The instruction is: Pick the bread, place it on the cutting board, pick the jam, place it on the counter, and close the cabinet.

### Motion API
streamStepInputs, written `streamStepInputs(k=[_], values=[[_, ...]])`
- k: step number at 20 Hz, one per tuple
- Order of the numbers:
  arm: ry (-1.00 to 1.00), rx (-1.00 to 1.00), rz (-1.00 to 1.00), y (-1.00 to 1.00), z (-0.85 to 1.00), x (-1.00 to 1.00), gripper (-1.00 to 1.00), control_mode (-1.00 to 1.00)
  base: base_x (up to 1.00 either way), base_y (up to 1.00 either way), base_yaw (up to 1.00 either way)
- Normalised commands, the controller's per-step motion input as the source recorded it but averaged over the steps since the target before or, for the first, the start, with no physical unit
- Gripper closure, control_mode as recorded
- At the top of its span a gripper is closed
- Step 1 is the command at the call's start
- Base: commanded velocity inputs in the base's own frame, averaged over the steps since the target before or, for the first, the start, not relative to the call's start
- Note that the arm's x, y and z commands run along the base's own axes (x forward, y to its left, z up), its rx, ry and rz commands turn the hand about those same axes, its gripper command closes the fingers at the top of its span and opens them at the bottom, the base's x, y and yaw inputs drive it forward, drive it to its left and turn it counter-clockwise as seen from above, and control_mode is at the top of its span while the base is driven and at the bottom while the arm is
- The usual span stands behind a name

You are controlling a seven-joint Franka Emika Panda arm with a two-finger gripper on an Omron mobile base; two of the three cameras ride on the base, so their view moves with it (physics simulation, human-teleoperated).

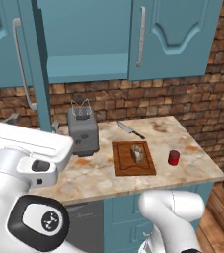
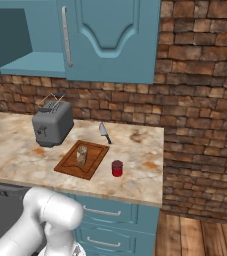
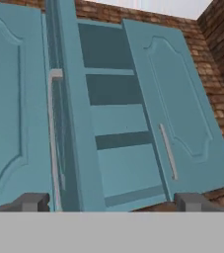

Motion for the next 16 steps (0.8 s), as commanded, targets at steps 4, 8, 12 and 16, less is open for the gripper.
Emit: streamStepInputs(k=[4,8,12,16], values=[[-0.04,0.0,-0.13,0.0,0.0,0.0,-1.0,-1.0,0.0,0.0,0.0],[-0.03,0.0,-0.14,0.0,0.0,0.02,-1.0,-1.0,0.0,0.0,0.0],[-0.02,0.0,-0.14,0.0,0.0,0.07,-1.0,-1.0,0.0,0.0,0.0],[-0.02,0.0,-0.12,-0.02,0.0,0.12,-1.0,-1.0,0.0,0.0,0.0]])
